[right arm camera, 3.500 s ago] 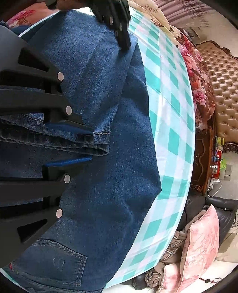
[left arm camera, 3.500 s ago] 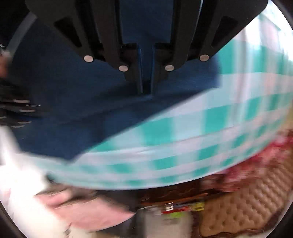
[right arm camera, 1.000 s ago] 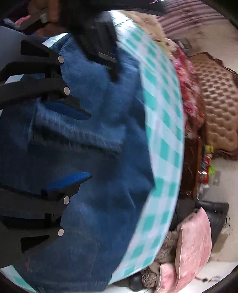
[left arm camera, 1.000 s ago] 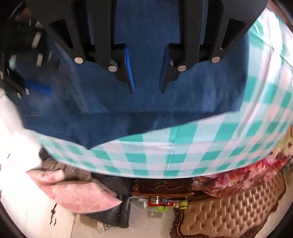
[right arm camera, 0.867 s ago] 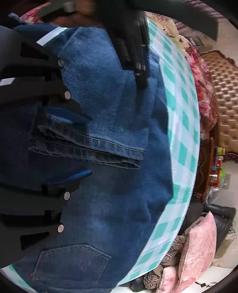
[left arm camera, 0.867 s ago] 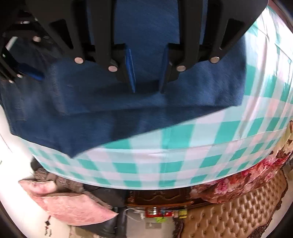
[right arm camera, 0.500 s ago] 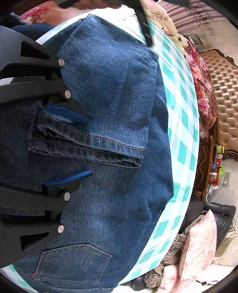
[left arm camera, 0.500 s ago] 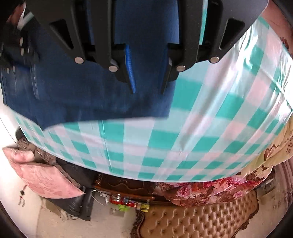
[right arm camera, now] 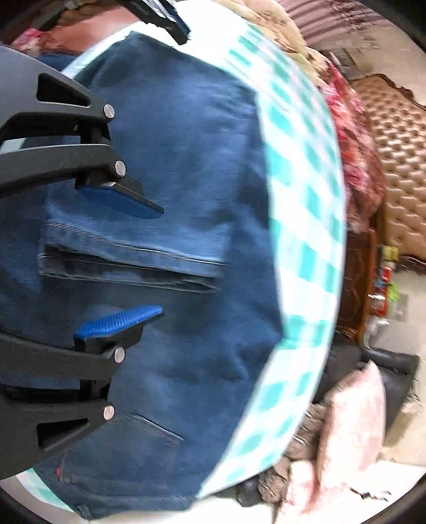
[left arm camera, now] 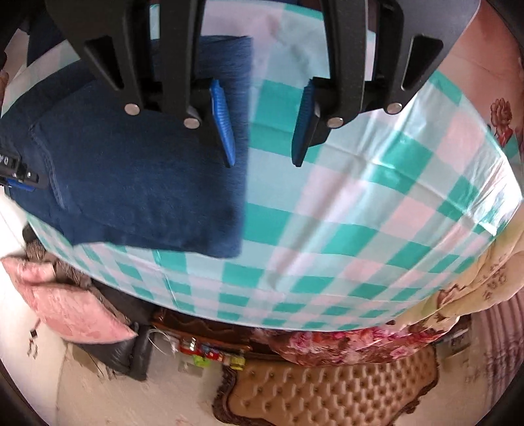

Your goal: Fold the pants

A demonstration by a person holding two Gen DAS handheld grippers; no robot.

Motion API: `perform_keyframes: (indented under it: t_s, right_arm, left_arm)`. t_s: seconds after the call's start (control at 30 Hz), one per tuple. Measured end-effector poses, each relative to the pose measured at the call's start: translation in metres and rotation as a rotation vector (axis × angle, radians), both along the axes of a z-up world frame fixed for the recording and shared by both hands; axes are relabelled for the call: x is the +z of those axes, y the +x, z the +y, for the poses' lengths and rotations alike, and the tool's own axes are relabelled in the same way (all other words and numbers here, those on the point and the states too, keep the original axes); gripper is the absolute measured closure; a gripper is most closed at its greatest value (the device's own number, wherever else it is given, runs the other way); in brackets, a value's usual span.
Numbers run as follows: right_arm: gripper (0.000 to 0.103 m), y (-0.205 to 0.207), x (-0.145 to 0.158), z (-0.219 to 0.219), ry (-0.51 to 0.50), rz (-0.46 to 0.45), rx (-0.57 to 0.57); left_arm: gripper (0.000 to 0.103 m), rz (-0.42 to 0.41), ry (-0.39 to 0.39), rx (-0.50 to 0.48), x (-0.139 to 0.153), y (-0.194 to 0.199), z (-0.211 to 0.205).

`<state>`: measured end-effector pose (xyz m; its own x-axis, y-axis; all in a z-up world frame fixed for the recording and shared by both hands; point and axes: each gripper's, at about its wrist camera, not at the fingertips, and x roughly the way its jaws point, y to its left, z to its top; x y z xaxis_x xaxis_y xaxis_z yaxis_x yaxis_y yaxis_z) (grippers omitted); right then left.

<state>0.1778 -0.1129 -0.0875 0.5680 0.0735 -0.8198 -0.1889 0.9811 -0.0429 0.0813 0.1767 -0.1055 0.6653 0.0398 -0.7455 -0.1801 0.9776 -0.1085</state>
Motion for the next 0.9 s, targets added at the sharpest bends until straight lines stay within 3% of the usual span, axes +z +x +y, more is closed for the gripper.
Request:
perform_keyframes:
  t_s: [0.17,0.3,0.43,0.57,0.67,0.9]
  right_arm:
    - [0.049,0.026,0.002,0.013,-0.047,-0.028,-0.002]
    - [0.049,0.048,-0.026,0.003,-0.168,0.025,-0.059]
    - [0.048,0.045,-0.027,0.002,-0.180,-0.011,-0.025]
    - [0.045,0.048,-0.025,-0.002,-0.174,0.009,-0.043]
    - [0.045,0.047,-0.007,0.003,-0.135,-0.020,-0.078]
    - [0.049,0.050,0.007,0.099,-0.018,0.060,0.110]
  left_arm:
    - [0.066,-0.028,-0.094,-0.030,0.000,-0.018,0.003]
    - [0.066,-0.011,-0.091,-0.049,-0.010,-0.026,-0.005]
    - [0.064,-0.017,-0.157,-0.042,-0.021,-0.036,0.003]
    - [0.064,-0.032,-0.185,-0.052,-0.026,-0.044,0.007]
    - [0.065,-0.046,-0.201,-0.055,-0.026,-0.049,0.008]
    - [0.071,-0.048,-0.226,-0.086,-0.024,-0.052,0.002]
